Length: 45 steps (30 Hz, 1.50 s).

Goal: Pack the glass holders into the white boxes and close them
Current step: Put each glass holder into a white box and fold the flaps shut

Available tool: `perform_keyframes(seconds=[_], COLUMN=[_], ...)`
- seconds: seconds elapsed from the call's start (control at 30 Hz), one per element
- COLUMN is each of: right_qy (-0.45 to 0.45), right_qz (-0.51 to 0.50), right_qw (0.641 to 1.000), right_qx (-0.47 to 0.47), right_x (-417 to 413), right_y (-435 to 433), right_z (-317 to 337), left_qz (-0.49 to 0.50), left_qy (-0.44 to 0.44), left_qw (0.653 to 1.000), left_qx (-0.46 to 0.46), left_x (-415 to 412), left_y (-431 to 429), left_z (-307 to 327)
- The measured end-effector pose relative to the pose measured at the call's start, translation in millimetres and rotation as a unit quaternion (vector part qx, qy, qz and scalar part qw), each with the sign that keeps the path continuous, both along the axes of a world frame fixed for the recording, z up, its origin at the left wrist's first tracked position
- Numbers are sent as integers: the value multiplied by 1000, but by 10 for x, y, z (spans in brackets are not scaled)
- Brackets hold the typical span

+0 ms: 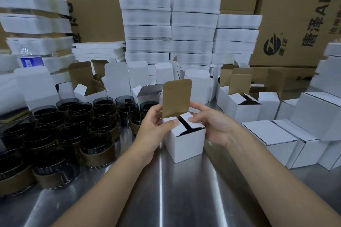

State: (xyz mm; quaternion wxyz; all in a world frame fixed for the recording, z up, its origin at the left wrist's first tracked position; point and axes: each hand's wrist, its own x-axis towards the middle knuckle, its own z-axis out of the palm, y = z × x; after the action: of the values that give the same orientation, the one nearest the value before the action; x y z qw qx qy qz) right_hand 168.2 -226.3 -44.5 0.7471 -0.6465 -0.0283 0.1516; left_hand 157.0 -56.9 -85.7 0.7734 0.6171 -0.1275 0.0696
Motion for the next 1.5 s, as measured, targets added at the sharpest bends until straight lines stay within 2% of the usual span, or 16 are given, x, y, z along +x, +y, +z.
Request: perform_keyframes(seconds=[0.23, 0.53, 0.7, 0.93, 1.0, 1.13, 1.37, 1.5], right_qy=[8, -27, -90, -153, -178, -222, -238, -231], right_qz=[-11, -103, -28, 116, 150, 151, 173, 164], right_qw=[1000, 983, 946, 934, 918, 891, 869, 877], right_qx=[-1, -149, -310, -300, -322, -367, -397, -388], right_x=[-6, -86, -144, -107, -95, -87, -81, -47], right_y=[-27, -55, -127, -226, -265, -266, -268, -283], right_z=[3, 110, 184, 132, 126, 131, 128, 97], left_qz=[6, 17, 12, -6, -6, 36, 8, 11], left_qy=[-35, 0, -39, -57, -88, -155, -133, -134], left_qw=[999, 999, 992, 981, 977, 963, 957, 956], left_qx=[35, 30, 117, 186, 193, 219, 258, 261], left_x=[10, -43, -95, -99, -105, -105, -144, -146], left_y=[5, 14, -1, 12, 19, 16, 20, 17], left_z=[19, 54, 33, 7, 26, 30, -6, 10])
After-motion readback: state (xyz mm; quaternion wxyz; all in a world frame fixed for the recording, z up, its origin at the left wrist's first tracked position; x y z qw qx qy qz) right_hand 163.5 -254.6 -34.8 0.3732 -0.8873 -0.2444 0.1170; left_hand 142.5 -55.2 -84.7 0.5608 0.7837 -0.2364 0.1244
